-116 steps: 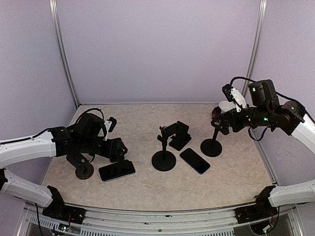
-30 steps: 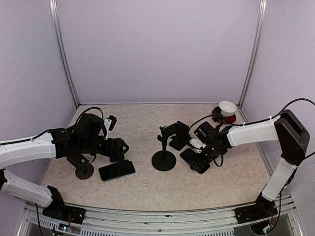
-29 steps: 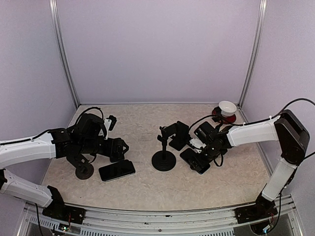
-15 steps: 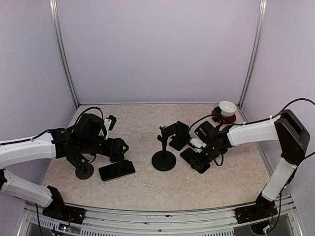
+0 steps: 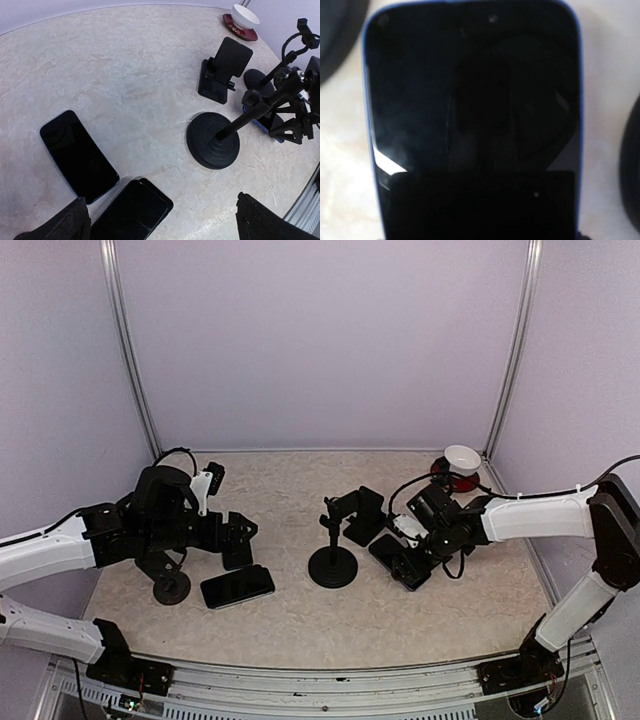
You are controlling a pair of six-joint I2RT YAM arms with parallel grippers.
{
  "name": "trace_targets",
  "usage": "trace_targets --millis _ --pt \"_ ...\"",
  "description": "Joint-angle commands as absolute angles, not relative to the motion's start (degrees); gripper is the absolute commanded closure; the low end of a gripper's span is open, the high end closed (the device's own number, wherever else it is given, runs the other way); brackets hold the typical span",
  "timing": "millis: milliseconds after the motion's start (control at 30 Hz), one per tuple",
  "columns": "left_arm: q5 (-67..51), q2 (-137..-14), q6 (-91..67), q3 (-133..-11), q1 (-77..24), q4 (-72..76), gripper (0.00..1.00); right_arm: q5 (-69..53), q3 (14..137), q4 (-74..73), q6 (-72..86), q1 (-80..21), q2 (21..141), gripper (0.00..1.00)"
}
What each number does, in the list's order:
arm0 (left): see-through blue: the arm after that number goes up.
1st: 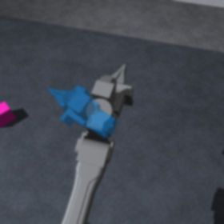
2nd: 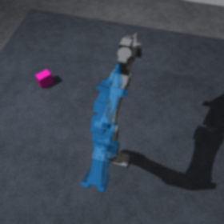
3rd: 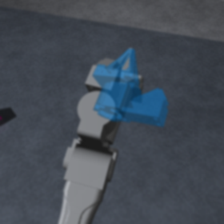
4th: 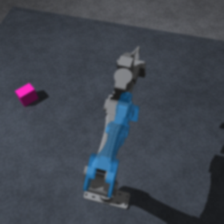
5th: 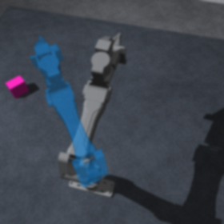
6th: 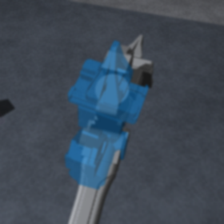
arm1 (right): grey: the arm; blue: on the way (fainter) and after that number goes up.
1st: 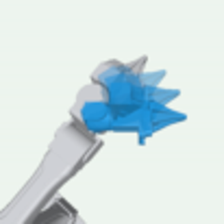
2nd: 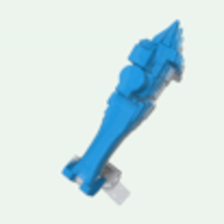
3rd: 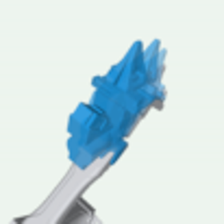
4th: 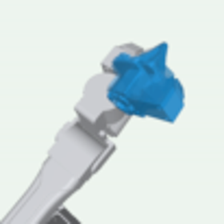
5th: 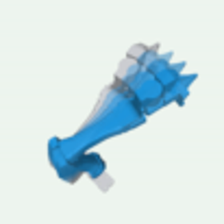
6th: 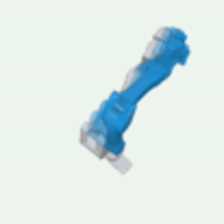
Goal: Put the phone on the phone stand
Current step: Pick up the phone at the corner of the board.
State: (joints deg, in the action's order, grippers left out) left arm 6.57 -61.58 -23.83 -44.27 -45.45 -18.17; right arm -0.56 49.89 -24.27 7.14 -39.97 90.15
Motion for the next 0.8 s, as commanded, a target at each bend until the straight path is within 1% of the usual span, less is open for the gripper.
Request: trace_targets --millis 0,333,567,767 --pt "4.1 -58.7 -24.3 -43.6 -45.9 -14.0 0.01 1.5 49.6 -21.1 7.9 -40.9 85.1 0.41" --pt "1.7 -54.6 -24.0 -43.2 -47.3 -10.0 0.01 6.5 49.2 -20.2 9.9 -41.6 77.5 0.41" --pt "-0.1 -55.5 -23.9 -43.8 -48.8 -7.7 0.01 8.7 48.3 -19.3 10.8 -42.0 72.9 0.41" --pt "1.1 -56.8 -23.2 -45.0 -52.0 -6.5 0.01 8.5 46.3 -15.7 10.9 -42.6 66.9 0.41"
